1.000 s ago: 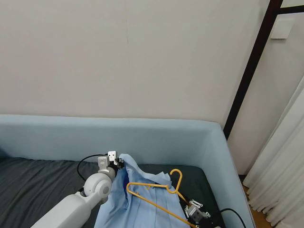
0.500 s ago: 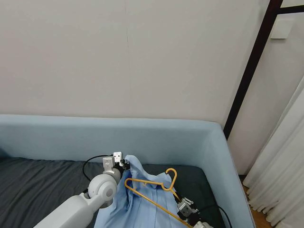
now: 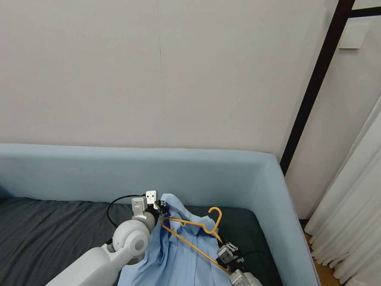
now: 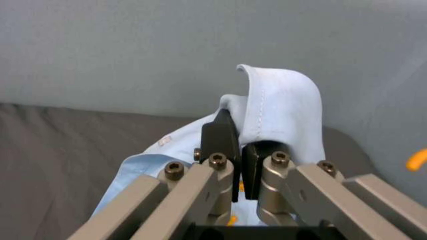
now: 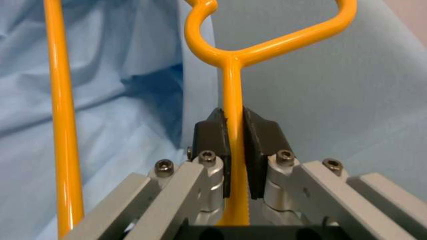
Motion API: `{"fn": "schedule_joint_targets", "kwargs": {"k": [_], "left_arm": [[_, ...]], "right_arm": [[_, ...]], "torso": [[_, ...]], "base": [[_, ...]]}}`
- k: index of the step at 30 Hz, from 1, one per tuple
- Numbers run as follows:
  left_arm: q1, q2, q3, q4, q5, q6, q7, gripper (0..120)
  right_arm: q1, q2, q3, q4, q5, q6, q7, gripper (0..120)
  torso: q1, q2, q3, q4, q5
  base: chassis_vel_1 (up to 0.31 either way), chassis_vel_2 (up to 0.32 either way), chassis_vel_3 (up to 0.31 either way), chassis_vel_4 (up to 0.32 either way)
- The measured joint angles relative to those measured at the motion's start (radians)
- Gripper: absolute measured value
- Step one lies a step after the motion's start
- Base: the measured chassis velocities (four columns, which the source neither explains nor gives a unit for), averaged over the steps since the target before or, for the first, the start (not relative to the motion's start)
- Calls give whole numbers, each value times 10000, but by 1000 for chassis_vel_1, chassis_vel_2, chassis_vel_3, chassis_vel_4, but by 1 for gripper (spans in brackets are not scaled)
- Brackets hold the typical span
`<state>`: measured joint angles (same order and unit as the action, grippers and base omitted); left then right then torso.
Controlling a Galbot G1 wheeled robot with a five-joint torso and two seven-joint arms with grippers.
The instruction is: Pick up the clothes from the sofa and hang them on the clothes hanger.
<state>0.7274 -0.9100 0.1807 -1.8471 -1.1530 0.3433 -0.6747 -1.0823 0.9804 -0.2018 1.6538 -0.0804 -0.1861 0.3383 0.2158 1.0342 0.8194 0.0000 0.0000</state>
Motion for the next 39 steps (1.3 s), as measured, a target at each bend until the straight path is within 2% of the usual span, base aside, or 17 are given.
{"fn": "schedule_joint_targets", "kwargs": {"k": [7, 11, 18, 25, 32, 39], "left_arm": [[-144, -40, 630, -461, 177, 36, 27, 0], [-447, -222, 1210, -86, 672, 11, 262, 0], [-1118, -503, 1835, 345, 816, -65, 210, 0], [-1673, -400, 2374, 288, 839, -60, 322, 0], [-1807, -376, 2658, 247, 924, -49, 447, 0], [-1786, -455, 2909, 219, 1478, -49, 690, 0]], "right_arm": [[411, 100, -214, 79, 187, -511, 460, 5], [783, -162, -680, 222, 195, -722, 552, 5], [1000, -526, -689, 298, -244, -415, 346, 5], [1239, -373, -747, 51, -318, -260, 110, 5], [1361, -372, -965, 47, -426, -29, -252, 5], [1661, -362, -939, 94, -330, 26, -395, 5]], "torso": [[0, 0, 0, 0, 3], [0, 0, 0, 2, 3], [0, 0, 0, -1, 2], [1, 0, 0, 0, 3], [0, 0, 0, 0, 2], [0, 0, 0, 0, 2]], "base": [[0, 0, 0, 0], [0, 0, 0, 0], [0, 0, 0, 0], [0, 0, 0, 0], [0, 0, 0, 0], [0, 0, 0, 0]]}}
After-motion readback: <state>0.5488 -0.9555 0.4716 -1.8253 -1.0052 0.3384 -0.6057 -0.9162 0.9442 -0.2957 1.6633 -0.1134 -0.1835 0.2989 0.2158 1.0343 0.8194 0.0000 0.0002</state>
